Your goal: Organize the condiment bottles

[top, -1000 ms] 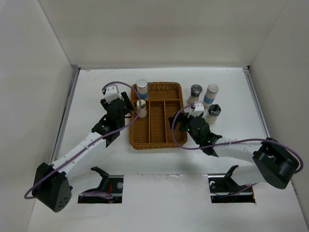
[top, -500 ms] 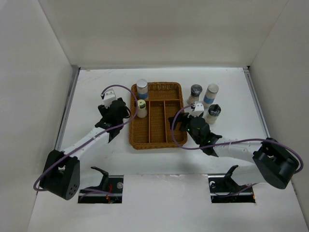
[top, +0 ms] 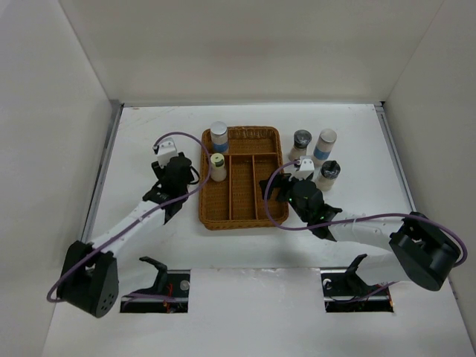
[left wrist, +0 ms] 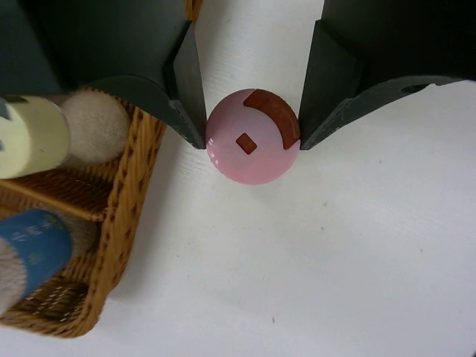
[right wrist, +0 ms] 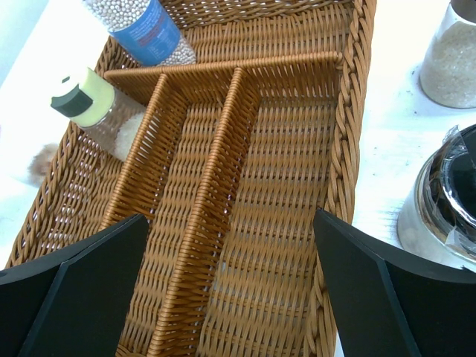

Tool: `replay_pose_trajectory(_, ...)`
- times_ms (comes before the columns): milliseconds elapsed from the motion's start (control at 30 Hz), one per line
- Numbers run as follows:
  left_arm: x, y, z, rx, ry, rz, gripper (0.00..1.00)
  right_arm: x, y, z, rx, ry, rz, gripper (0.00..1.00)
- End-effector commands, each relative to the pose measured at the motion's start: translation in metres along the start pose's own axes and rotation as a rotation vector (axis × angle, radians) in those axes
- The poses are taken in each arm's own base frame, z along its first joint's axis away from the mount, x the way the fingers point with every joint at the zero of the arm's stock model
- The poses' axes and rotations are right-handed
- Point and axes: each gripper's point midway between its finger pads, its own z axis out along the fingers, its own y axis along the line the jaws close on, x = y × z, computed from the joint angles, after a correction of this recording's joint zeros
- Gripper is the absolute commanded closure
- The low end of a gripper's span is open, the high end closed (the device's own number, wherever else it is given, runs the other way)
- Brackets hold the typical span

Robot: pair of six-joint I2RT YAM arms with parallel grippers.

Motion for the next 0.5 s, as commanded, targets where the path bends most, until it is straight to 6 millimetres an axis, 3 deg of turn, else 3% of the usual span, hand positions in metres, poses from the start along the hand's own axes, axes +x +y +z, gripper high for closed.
replay_pose_trajectory(0,-0.041,-0.006,-0.035,0.060,-0.094,-0.035,0.66,-0.022,0.016,0.004,-0.047,-0.056,0.042,0.00)
replay_pose_trajectory(200,-0.056,-0.039,-0.083,0.227,-0.090,-0.007,0.67,-0.020,0.015,0.005,-0.044,-0.051,0.041,0.00)
replay_pose_trajectory(367,-0.036,-0.072,-0.103,0.341,-0.046,0.059,0.67,-0.022,0.015,0.004,-0.043,-0.059,0.038,0.00)
replay_pose_trajectory(467,-0.022,-0.084,-0.102,0.365,-0.029,0.091,0.66,-0.021,0.014,0.005,-0.039,-0.052,0.034,0.00)
